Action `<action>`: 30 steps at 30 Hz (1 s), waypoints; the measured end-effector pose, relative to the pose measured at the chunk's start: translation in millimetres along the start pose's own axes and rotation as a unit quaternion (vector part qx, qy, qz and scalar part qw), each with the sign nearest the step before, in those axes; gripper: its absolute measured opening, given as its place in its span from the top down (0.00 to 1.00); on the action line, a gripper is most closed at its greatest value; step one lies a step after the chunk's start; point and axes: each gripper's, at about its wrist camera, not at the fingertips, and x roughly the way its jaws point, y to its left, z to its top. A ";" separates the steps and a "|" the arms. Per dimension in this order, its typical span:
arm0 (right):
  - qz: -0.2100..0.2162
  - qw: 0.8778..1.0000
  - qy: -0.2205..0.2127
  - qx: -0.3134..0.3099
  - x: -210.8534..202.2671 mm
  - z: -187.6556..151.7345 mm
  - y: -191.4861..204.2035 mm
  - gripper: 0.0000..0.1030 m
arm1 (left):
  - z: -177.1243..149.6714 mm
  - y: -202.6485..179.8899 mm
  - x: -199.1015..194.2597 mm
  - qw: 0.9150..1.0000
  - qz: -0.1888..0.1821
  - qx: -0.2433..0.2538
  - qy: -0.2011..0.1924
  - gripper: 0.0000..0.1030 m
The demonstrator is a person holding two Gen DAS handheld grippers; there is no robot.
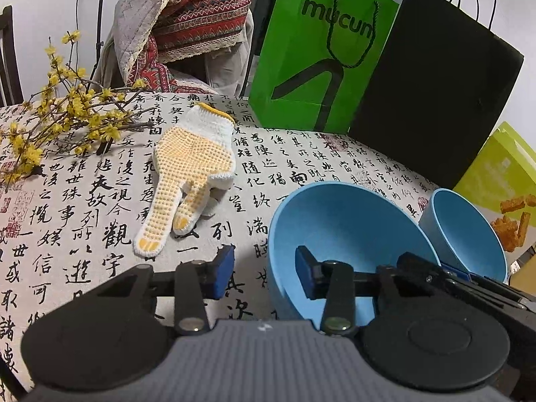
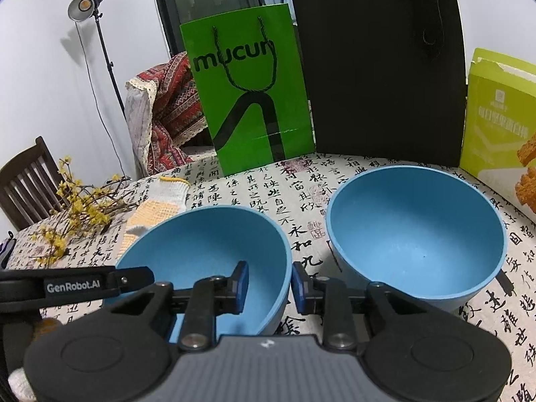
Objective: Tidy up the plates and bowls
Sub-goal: 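Close both grippers on the rim of the nearer blue bowl, then lift the blue bowl off the table with both grippers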
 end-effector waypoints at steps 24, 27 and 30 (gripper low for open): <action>-0.017 1.000 0.007 -0.007 5.9 -3.2 3.5 0.88 | -4.1 -6.0 0.4 1.000 0.000 0.018 0.000 0.86; -0.019 1.000 0.004 -0.008 4.5 -3.5 4.0 0.90 | -3.5 -7.7 -3.1 1.000 0.002 0.020 -0.007 0.86; -0.019 1.000 -0.004 -0.008 0.6 -2.8 4.2 0.90 | -2.8 -10.5 -8.9 1.000 0.003 0.024 -0.017 0.86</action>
